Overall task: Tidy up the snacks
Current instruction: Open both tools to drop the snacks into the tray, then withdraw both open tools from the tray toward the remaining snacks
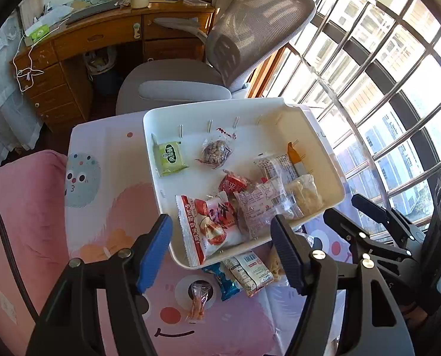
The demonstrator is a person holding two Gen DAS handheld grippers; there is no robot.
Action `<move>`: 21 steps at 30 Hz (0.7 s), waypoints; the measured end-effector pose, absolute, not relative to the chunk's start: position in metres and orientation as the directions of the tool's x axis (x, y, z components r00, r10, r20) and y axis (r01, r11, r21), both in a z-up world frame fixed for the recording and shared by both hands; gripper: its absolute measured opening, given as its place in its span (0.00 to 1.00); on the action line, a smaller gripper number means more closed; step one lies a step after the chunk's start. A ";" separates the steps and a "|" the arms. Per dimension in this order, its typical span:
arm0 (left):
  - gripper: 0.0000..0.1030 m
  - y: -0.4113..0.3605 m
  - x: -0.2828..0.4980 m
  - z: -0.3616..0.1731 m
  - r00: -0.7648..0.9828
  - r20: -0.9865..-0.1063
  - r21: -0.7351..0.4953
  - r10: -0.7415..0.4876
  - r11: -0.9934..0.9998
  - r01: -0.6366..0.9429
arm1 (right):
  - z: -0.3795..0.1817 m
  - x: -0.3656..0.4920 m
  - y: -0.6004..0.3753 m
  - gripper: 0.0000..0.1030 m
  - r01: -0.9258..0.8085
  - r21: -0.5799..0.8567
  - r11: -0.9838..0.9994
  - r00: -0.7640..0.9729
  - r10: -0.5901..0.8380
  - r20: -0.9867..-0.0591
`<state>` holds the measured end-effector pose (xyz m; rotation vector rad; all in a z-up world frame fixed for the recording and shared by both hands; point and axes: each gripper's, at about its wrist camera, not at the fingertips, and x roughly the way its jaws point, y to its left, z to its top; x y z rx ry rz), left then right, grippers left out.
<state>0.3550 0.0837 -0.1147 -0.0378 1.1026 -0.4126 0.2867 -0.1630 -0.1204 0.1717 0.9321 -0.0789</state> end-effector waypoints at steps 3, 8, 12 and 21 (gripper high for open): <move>0.69 0.088 0.344 -0.121 0.380 -0.868 -0.210 -0.320 0.929 0.304 | -0.120 0.278 -0.164 0.72 0.165 0.121 0.979 0.586 0.002 -0.810; 0.70 0.099 0.318 -0.129 0.380 -0.871 -0.212 -0.311 0.936 0.281 | -0.120 0.257 -0.163 0.72 0.160 0.139 0.977 0.581 0.021 -0.814; 0.69 0.106 0.292 -0.128 0.398 -0.869 -0.197 -0.293 0.944 0.264 | -0.123 0.237 -0.163 0.72 0.163 0.158 0.974 0.570 0.038 -0.820; 0.69 0.114 0.234 -0.131 0.430 -0.867 -0.147 -0.252 0.954 0.263 | -0.130 0.198 -0.162 0.72 0.176 0.229 0.957 0.549 0.097 -0.830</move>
